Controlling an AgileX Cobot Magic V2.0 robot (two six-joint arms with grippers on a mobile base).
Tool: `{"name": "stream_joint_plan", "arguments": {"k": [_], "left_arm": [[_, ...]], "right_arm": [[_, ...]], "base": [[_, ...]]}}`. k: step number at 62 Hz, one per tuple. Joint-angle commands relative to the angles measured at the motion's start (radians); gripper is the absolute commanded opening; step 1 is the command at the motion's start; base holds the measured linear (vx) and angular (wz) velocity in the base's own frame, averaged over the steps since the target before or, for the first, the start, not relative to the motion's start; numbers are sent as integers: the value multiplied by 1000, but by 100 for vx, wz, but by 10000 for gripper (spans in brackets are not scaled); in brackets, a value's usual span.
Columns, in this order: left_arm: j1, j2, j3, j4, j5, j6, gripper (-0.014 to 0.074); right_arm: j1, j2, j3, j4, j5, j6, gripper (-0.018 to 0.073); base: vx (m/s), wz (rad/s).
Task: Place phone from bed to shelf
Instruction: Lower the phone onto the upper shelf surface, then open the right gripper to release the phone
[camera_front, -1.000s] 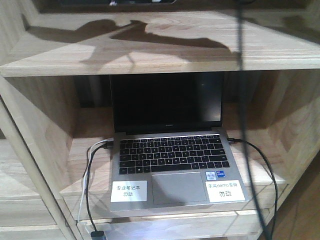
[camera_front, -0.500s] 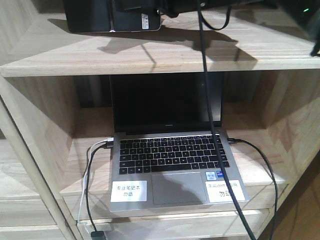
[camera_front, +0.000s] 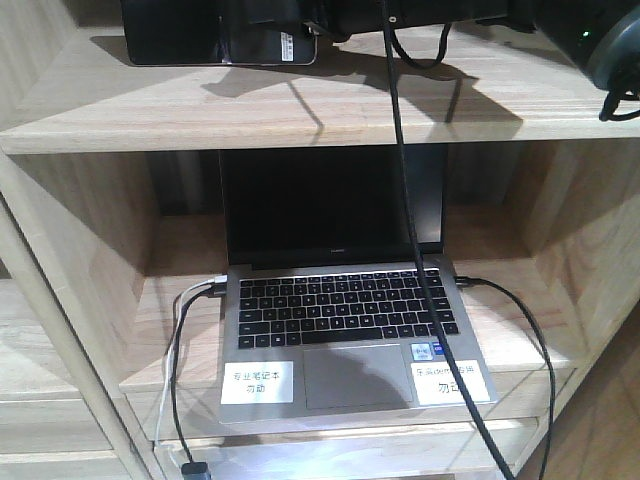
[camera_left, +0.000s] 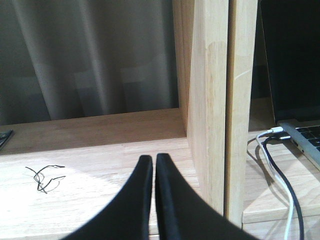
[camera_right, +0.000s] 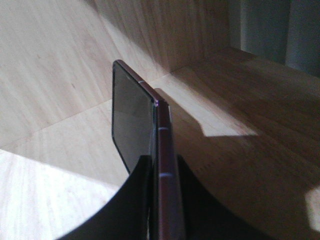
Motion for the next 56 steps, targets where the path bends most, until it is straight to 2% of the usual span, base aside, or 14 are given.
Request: {"name": "stream_joint_plan", "arguments": {"k": [1,9,16,26,33,40,56], "left_arm": [[0,-11,-26,-5,-71,-4,1],[0,-11,-26,-5,-71,-4,1],[0,-11,-26,-5,-71,-4,1],[0,-11,-26,-5,-71,-4,1],[0,-11,-26,-5,-71,-4,1],[0,-11,-26,-5,-71,-4,1],[0,-11,-26,-5,-71,-4,1]], "right_arm": [[0,-49,-32,42,-57,-3,74],[0,-49,-32,37,-63,-3,158],[0,-49,-32,29,-72,-3,272],[0,-49,-32,0,-95,-3,481],[0,-53,-32,-22,-105,-3,582],[0,-60,-32,-38,-106,-3,619],[0,-95,-32,-70,-106,6,578]], "base": [[0,0],[0,0],[0,0],[0,0],[0,0],[0,0],[0,0]]}}
